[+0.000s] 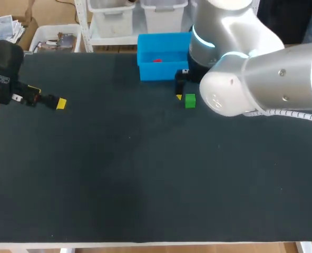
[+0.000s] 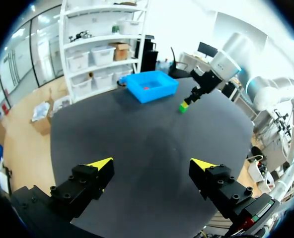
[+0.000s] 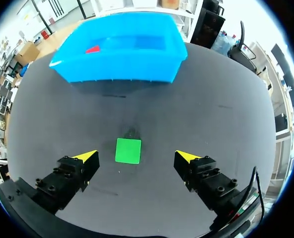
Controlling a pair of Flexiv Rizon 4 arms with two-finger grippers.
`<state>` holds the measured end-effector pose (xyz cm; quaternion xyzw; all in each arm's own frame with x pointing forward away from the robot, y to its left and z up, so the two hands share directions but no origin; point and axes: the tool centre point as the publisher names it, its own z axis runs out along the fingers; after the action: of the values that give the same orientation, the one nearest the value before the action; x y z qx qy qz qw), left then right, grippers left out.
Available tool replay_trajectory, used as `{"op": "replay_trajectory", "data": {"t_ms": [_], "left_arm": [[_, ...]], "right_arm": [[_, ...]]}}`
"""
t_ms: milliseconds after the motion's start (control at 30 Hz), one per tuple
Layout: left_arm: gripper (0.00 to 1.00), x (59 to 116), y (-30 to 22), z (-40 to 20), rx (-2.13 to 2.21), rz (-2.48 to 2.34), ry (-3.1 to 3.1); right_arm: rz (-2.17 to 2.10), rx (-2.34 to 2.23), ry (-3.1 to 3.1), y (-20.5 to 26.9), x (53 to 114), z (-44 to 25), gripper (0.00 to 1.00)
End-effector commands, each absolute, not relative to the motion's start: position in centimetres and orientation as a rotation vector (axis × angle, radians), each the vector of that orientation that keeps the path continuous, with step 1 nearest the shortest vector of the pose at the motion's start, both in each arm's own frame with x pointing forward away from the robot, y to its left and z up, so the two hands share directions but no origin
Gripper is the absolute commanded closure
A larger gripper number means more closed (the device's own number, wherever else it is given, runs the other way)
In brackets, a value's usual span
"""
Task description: Use the left arm to pick the red cube and place it into the blue plastic box first, then use the right arm to grasp the green cube and put it into the same blue plastic box after the first action is fully finished.
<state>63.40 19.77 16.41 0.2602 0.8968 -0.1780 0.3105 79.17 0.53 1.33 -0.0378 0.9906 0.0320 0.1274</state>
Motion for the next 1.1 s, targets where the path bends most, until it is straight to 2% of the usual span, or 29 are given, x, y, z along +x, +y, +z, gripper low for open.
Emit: {"op": "replay_trajectory", "data": {"t_ms": [33,600,633,667,700,1100], "left_arm": [[0.00,63.4,19.9,16.3,0.690,-0.477,2.362],[0.00,63.4,19.9,16.3,0.690,-0.477,2.362],[0.00,63.4,19.9,16.3,0.690,-0.477,2.362],[0.00,63.4,19.9,16.3,0.690,-0.477,2.362],[0.00,63.4,19.9,16.3,0.690,-0.477,2.362],[0.00,63.4,19.9,16.3,0.690,-0.477,2.362]], "right_arm": [[0.096,-0.116,2.900,0.9,80.1,0.3,0.00],[0.101,-0.141,2.922,1.4,80.8,-1.3,0.00],[0.101,-0.143,2.922,1.5,80.9,-1.3,0.37],[0.099,-0.144,2.922,1.5,80.9,-1.4,0.82],[0.096,-0.146,2.923,1.5,80.9,-1.5,1.00],[0.106,-0.128,2.935,1.4,80.8,-1.9,1.00]]}}
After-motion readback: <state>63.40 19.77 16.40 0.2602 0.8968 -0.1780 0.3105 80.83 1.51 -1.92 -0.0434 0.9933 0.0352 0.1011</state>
